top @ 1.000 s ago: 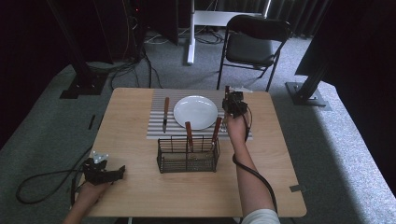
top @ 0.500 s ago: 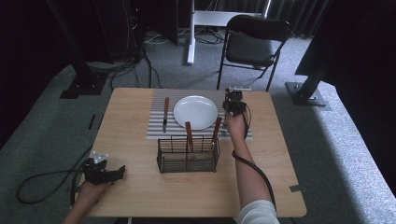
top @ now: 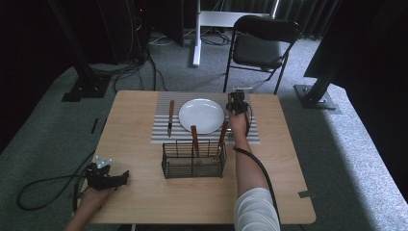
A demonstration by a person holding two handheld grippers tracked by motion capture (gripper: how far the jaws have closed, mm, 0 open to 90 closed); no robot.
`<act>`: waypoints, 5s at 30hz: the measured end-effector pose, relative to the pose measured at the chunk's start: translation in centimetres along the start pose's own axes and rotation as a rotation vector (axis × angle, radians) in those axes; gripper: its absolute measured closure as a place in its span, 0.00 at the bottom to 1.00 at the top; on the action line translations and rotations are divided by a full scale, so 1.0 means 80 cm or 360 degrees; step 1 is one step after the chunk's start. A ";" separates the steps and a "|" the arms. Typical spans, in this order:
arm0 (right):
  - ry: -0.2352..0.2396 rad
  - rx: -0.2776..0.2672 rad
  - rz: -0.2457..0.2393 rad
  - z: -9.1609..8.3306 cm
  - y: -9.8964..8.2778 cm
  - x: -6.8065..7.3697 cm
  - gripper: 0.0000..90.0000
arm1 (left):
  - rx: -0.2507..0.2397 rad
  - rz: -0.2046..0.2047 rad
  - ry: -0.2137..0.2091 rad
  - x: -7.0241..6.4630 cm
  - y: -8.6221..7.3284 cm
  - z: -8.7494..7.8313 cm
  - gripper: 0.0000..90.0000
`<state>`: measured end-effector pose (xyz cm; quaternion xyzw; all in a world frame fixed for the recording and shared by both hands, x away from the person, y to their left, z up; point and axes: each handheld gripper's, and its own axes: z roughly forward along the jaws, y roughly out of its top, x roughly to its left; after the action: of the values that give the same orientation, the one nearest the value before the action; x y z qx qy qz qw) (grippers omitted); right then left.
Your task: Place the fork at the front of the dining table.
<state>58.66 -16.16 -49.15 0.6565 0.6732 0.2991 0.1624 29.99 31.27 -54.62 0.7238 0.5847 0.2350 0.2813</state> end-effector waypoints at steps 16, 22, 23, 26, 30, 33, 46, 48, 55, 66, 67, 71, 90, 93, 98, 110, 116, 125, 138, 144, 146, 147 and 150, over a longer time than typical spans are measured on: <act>0.0010 0.0040 0.0077 0.031 -0.009 -0.016 0.68 | 0.0001 0.0002 -0.0001 0.000 0.000 0.000 0.00; 0.0004 0.0012 0.0016 0.015 -0.016 -0.021 0.55 | 0.0000 0.0001 -0.0002 0.000 0.000 0.000 0.00; 0.0025 0.0008 0.0026 0.012 -0.018 -0.023 0.53 | 0.0001 0.0001 -0.0001 0.000 0.000 0.000 0.00; 0.0067 -0.0002 0.0003 0.004 -0.024 -0.025 0.42 | 0.0000 0.0001 -0.0002 0.000 0.000 0.000 0.00; 0.0189 -0.0009 -0.0035 -0.006 -0.033 -0.025 0.27 | 0.0000 0.0001 -0.0001 0.000 0.000 0.000 0.00; 0.0202 -0.0032 -0.0085 -0.012 -0.040 -0.023 0.25 | 0.0001 0.0002 -0.0001 0.000 0.000 0.000 0.00; 0.0251 -0.0120 -0.0269 -0.037 -0.067 -0.012 0.17 | 0.0001 0.0002 -0.0001 0.000 0.000 0.000 0.00; 0.0255 -0.0127 -0.0281 -0.042 -0.072 -0.013 0.17 | 0.0001 0.0001 -0.0001 0.000 0.000 0.000 0.00; 0.0259 -0.0143 -0.0297 -0.058 -0.088 -0.019 0.17 | 0.0001 0.0002 -0.0001 0.000 0.000 0.000 0.00; 0.0283 -0.0177 -0.0275 -0.082 -0.117 -0.033 0.17 | 0.0001 0.0002 -0.0001 0.000 0.000 0.000 0.00; 0.0280 -0.0176 -0.0275 -0.084 -0.119 -0.034 0.17 | 0.0001 0.0002 -0.0001 0.000 0.000 0.000 0.00; 0.0299 -0.0175 -0.0255 -0.089 -0.128 -0.040 0.17 | 0.0000 0.0000 -0.0001 0.000 0.000 0.000 0.00; 0.0267 -0.0230 -0.0265 -0.119 -0.179 -0.067 0.17 | 0.0000 0.0001 -0.0001 0.000 0.000 0.000 0.00; 0.0265 -0.0239 -0.0264 -0.125 -0.186 -0.073 0.17 | 0.0000 0.0001 -0.0001 0.000 0.000 0.000 0.00; 0.0237 -0.0269 -0.0281 -0.135 -0.198 -0.082 0.16 | 0.0000 0.0000 -0.0001 0.000 0.000 0.000 0.00; 0.0115 -0.0324 -0.0203 -0.159 -0.231 -0.111 0.15 | 0.0000 0.0001 -0.0001 0.000 0.000 0.000 0.00; 0.0092 -0.0304 -0.0198 -0.165 -0.246 -0.123 0.15 | 0.0000 0.0001 -0.0001 0.000 0.000 0.000 0.00; 0.0021 -0.0268 -0.0196 -0.168 -0.272 -0.139 0.15 | -0.0002 -0.0002 -0.0002 0.000 0.000 0.000 0.00; -0.0058 -0.0283 -0.0178 -0.189 -0.301 -0.155 0.14 | 0.0002 -0.0001 -0.0002 0.000 0.000 0.000 0.00; -0.0107 -0.0290 -0.0168 -0.200 -0.314 -0.163 0.14 | 0.0001 0.0000 -0.0002 0.000 0.000 0.000 0.00; -0.0129 -0.0291 -0.0166 -0.203 -0.319 -0.167 0.14 | 0.0001 -0.0001 -0.0002 0.000 0.000 0.000 0.00; -0.0133 -0.0291 -0.0159 -0.205 -0.321 -0.168 0.14 | 0.0001 0.0000 -0.0002 0.000 0.000 0.000 0.00; -0.0151 -0.0296 -0.0146 -0.210 -0.328 -0.172 0.14 | 0.0001 -0.0001 -0.0002 0.000 0.000 0.000 0.00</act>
<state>28.97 -31.76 -54.80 0.6205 0.6634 0.3213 0.2677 30.00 31.27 -54.61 0.7238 0.5848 0.2344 0.2814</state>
